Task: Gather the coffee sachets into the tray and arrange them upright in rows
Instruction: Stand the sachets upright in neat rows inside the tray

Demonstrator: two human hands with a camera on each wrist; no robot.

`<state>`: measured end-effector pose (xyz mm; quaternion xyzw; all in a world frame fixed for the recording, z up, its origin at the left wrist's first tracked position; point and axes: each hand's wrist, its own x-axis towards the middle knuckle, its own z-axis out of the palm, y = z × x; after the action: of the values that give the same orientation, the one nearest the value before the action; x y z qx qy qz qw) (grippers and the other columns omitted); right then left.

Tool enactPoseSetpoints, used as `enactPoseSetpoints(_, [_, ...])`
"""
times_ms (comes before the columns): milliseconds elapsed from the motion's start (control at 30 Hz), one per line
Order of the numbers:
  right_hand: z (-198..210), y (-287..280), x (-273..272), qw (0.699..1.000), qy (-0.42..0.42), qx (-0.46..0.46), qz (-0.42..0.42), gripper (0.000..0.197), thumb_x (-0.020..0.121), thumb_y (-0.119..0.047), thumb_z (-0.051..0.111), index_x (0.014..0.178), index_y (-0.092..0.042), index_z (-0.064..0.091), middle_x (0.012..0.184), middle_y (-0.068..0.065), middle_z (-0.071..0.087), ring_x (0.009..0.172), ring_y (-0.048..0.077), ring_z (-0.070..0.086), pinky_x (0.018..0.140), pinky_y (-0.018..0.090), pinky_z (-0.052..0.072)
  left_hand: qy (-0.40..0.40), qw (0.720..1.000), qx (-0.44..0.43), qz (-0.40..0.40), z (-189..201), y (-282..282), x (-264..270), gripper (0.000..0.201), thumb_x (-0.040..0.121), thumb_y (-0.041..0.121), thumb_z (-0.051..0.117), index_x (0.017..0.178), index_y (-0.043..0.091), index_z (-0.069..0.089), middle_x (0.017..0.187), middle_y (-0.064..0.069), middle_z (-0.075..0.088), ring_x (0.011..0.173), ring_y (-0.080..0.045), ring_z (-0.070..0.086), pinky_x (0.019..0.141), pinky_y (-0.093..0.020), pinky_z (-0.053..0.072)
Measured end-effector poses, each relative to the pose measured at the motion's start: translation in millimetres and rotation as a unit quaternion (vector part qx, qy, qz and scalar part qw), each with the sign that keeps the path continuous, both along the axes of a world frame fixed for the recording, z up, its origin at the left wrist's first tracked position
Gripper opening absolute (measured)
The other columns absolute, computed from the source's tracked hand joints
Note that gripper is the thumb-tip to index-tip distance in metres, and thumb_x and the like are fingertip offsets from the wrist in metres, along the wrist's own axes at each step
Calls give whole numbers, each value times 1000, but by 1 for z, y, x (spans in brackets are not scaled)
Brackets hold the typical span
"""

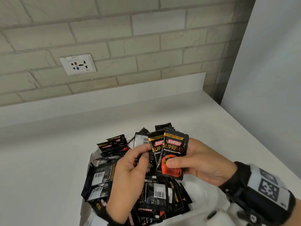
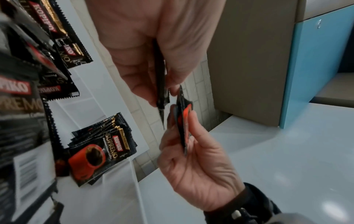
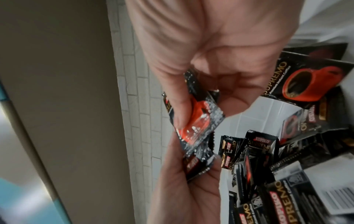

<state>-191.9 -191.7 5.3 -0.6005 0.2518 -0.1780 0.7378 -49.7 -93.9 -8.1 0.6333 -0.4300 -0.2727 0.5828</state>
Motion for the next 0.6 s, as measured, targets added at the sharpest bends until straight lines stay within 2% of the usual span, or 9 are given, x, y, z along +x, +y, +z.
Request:
enactPoseSetpoints(67, [-2,2,2,999,-8,-31,-5,47,65,-7,71,108,-24,63,104,9,69,96,22,67,78,36,54,25,1000,-3,-9,4,2,-3,41,89,8,51,74,39,73,89,13,73,82,5,64,66,-3,43])
enactPoseSetpoints(133, [-3,4,4,997,-17,-70,-17,44,65,-7,71,102,-29,64,100,2,70,94,15,67,76,26,53,30,999,-5,-30,8,3,-7,26,85,28,53,75,39,74,90,12,72,85,5,63,67,-1,41])
enactPoseSetpoints(167, [-4,5,5,996,-11,-89,-26,46,64,-9,72,105,-27,61,101,1,68,95,12,66,78,24,52,22,999,-2,-35,9,4,-9,20,78,41,53,76,42,73,90,12,72,86,4,63,67,-1,41])
enactPoseSetpoints(233, [-10,4,7,991,20,-125,-40,59,60,-16,76,114,-17,52,108,5,62,99,13,63,86,29,52,-11,999,2,-34,8,5,-11,16,67,54,58,78,51,69,90,16,70,89,5,62,69,-4,43])
enactPoseSetpoints(333, [-14,7,10,984,57,-169,-26,73,56,-31,79,119,-15,47,110,2,60,102,12,62,92,37,50,-94,994,10,-55,7,6,-10,19,73,51,60,86,65,60,95,26,64,91,6,58,72,-5,41])
enactPoseSetpoints(400, [-13,8,9,982,65,-180,-6,77,55,-36,78,122,-21,44,111,-3,60,104,9,61,92,37,50,-112,992,13,-58,7,6,-7,24,70,50,56,89,64,59,95,28,63,90,6,59,73,-7,41])
enactPoseSetpoints(467, [-6,7,5,979,76,-192,-7,73,59,-34,80,119,-38,40,116,-8,58,106,5,60,93,31,49,-128,990,20,-60,8,7,-2,16,73,60,59,89,61,61,94,21,65,88,1,62,77,-18,47])
enactPoseSetpoints(533, [9,3,-1,960,103,-259,-34,62,65,-30,80,109,-47,41,117,-10,57,100,-3,58,88,21,48,-152,986,22,-64,6,7,1,20,71,67,55,90,61,61,89,9,67,84,-5,64,75,-28,53])
enactPoseSetpoints(600, [27,1,-3,922,129,-362,-37,48,69,-29,77,103,-46,47,110,-12,60,91,-7,57,79,14,45,-190,979,29,-67,8,5,1,21,67,66,48,85,65,59,84,6,65,80,-3,62,71,-24,52])
